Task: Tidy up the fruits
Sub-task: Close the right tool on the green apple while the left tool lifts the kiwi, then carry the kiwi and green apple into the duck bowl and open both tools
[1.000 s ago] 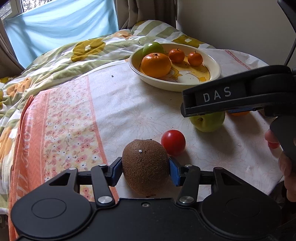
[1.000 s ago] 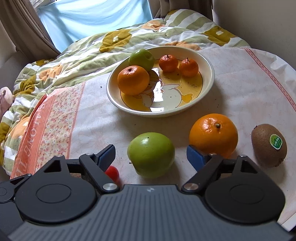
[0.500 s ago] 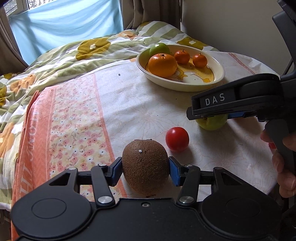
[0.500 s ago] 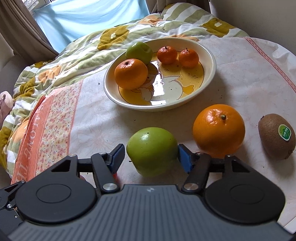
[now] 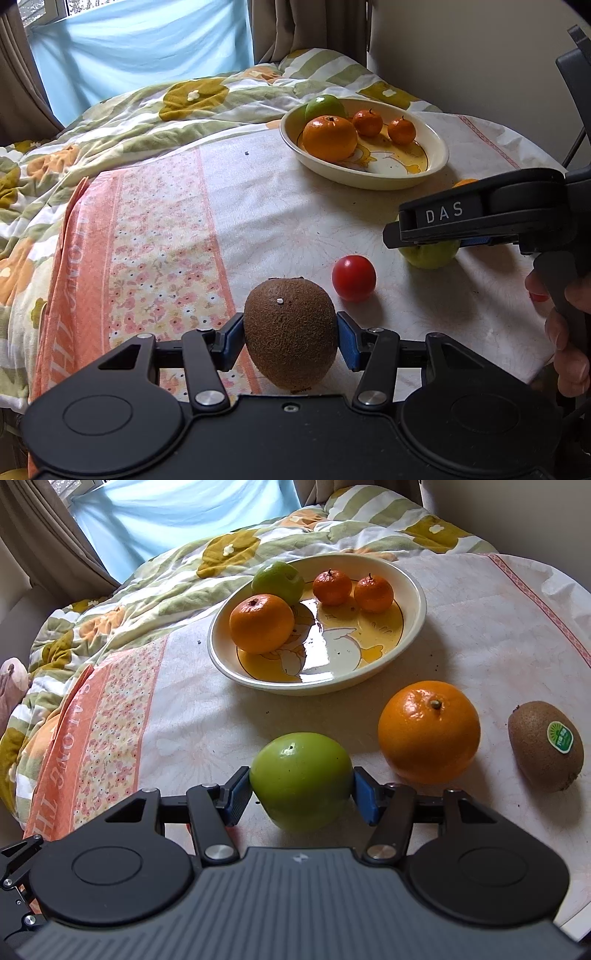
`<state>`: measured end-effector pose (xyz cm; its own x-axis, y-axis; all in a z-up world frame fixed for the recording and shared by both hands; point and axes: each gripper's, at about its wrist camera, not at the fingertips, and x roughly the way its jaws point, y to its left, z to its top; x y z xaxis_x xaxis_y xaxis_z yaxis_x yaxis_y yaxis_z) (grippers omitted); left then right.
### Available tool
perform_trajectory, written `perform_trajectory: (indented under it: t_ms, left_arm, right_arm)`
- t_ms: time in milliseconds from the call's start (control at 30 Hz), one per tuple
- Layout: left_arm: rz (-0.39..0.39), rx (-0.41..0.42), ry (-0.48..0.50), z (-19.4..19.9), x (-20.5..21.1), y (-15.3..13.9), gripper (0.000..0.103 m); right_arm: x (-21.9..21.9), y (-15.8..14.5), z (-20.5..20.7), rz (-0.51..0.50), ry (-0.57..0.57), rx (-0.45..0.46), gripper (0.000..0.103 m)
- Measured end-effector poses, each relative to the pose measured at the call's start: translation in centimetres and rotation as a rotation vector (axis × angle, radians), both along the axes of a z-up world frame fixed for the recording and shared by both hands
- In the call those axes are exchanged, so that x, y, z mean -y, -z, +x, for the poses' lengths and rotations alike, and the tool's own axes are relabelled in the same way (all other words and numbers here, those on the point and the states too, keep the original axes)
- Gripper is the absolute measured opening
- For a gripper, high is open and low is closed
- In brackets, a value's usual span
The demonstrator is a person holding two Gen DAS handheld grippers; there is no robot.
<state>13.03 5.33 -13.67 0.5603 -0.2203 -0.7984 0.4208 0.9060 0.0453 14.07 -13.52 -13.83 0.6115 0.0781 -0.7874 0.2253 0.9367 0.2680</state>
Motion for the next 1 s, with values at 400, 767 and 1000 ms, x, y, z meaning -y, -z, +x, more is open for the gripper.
perform_trajectory:
  t_ms: [400, 767, 1000]
  left_arm:
    - [-0.06, 0.042, -0.013, -1.8, 0.4, -4.3, 0.056]
    - [-0.094, 0.137, 0.006, -1.9, 2.8, -9.9, 0.056]
    - [-0.106, 0.17, -0.003, 0.0, 6.0, -11.6, 0.056]
  right_arm:
    - [0.7, -5.1, -2.8, 0.0, 0.003, 0.073, 0.073]
    - [4.1, -10.7, -3.5, -0.014, -0.007, 0.143, 0.073]
    - [7.5, -12.2, -1.4, -0.015, -0.045, 0.159, 0.073]
